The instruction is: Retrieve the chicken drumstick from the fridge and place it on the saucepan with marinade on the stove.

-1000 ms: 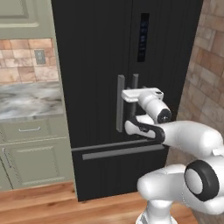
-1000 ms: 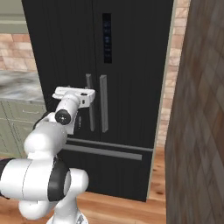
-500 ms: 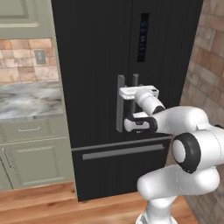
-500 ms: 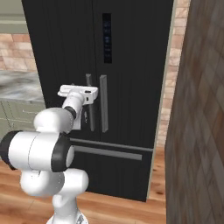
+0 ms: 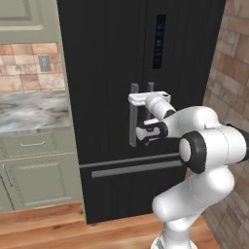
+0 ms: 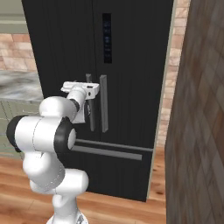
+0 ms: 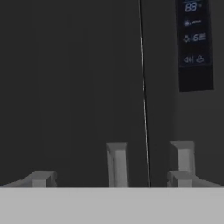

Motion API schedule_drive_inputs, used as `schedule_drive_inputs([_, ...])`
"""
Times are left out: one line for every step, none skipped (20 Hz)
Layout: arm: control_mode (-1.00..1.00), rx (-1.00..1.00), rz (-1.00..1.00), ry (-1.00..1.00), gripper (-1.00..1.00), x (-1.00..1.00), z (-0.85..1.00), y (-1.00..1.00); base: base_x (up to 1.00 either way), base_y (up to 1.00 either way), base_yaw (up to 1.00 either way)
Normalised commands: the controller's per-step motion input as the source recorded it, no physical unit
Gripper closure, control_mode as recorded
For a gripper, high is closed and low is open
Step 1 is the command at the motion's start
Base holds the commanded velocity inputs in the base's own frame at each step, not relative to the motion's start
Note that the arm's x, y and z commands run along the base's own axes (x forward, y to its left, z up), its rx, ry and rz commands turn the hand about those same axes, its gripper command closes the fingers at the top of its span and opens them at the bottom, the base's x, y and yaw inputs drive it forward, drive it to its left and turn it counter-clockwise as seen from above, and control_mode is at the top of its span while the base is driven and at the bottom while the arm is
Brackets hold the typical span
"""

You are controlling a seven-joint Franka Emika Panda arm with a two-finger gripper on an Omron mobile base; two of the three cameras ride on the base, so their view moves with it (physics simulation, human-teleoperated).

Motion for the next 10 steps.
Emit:
schedule_drive_inputs([-1.0,0.0,0.0,0.0,-1.0,0.44,-0.14,0.13,0.0,0.0,0.0])
schedule_drive_inputs([-1.0,0.0,0.0,0.0,-1.0,0.44,-0.12,0.08,0.0,0.0,0.0])
schedule_drive_inputs([-1.0,0.0,0.0,-0.02,-1.0,0.42,-0.11,0.02,0.0,0.0,0.0])
schedule_drive_inputs([-1.0,0.0,0.0,-0.04,-1.0,0.48,-0.13,0.0,0.0,0.0,0.0])
schedule_drive_inputs([-1.0,0.0,0.0,-0.04,-1.0,0.49,-0.13,0.01,0.0,0.0,0.0])
schedule_drive_inputs([-1.0,0.0,0.0,-0.04,-1.0,0.46,-0.14,0.0,0.0,0.0,0.0])
schedule_drive_inputs([-1.0,0.0,0.0,-0.04,-1.0,0.44,-0.14,0.0,0.0,0.0,0.0])
schedule_drive_inputs([-1.0,0.0,0.0,-0.03,-1.0,0.41,-0.16,0.01,0.0,0.0,0.0])
schedule_drive_inputs([-1.0,0.0,0.0,-0.03,-1.0,0.39,-0.16,0.0,0.0,0.0,0.0])
schedule_drive_inputs([-1.0,0.0,0.0,-0.03,-1.0,0.4,-0.19,0.0,0.0,0.0,0.0])
